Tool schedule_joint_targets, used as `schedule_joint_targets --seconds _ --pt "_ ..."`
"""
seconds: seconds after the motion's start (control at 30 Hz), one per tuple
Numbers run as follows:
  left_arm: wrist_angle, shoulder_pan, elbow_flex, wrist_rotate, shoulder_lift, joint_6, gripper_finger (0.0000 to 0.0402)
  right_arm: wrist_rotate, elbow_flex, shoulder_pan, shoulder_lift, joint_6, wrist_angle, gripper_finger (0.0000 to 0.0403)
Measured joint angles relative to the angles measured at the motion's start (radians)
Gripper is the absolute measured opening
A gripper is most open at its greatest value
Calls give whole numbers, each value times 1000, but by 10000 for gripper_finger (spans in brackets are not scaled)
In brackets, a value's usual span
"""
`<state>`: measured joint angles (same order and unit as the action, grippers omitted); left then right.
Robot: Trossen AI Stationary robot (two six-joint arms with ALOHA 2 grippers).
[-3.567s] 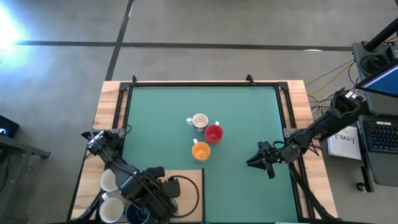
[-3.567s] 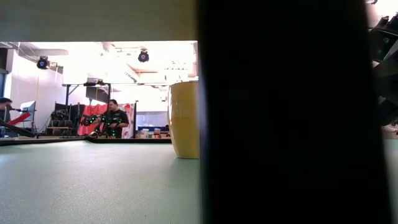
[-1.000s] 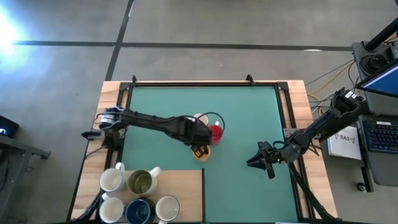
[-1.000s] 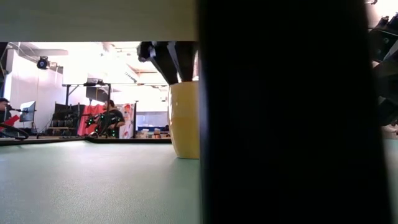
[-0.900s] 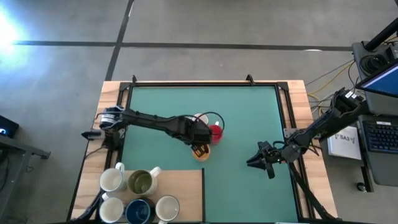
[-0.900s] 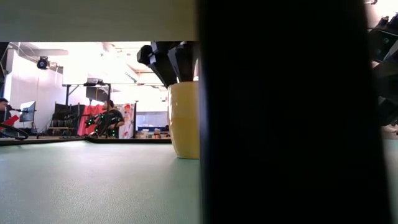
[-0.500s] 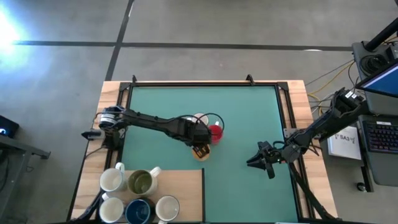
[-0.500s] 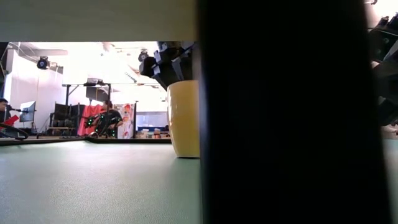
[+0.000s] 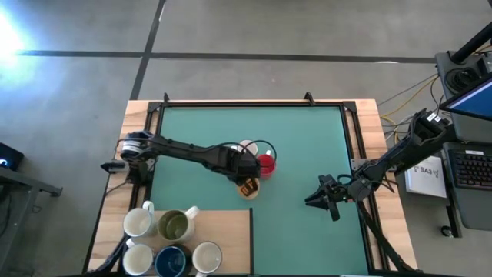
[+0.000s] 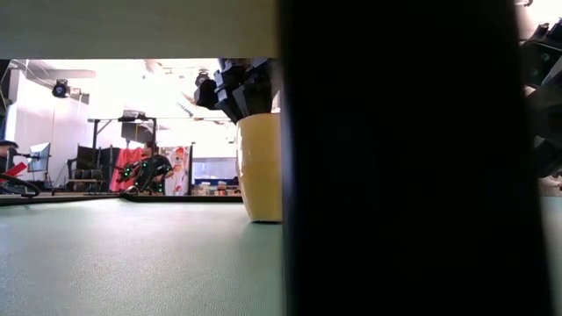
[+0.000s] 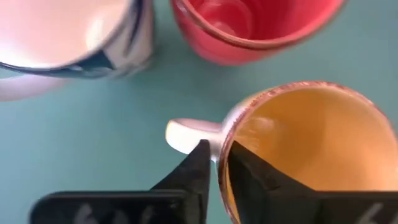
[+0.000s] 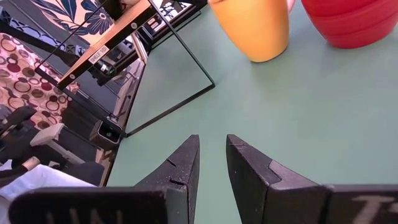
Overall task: Place coffee mugs
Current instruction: Put the yellow mug on the shelf
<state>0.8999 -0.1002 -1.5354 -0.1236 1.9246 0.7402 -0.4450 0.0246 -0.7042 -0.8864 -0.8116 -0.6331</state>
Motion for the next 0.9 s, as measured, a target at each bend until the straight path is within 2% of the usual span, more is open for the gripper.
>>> schedule_joint_targets --seconds 0.1,0.37,0.7,0.9 --pt "-5 -6 0 13 -1 0 9 0 0 0 0 0 0 68" --pt "47 -15 -75 46 12 -28 3 0 0 0 0 0 0 68" --pt "188 -21 -199 -16 10 -73 1 0 0 0 0 0 0 68" --pt "346 -24 -335 -51 8 -109 1 0 0 0 0 0 0 68"
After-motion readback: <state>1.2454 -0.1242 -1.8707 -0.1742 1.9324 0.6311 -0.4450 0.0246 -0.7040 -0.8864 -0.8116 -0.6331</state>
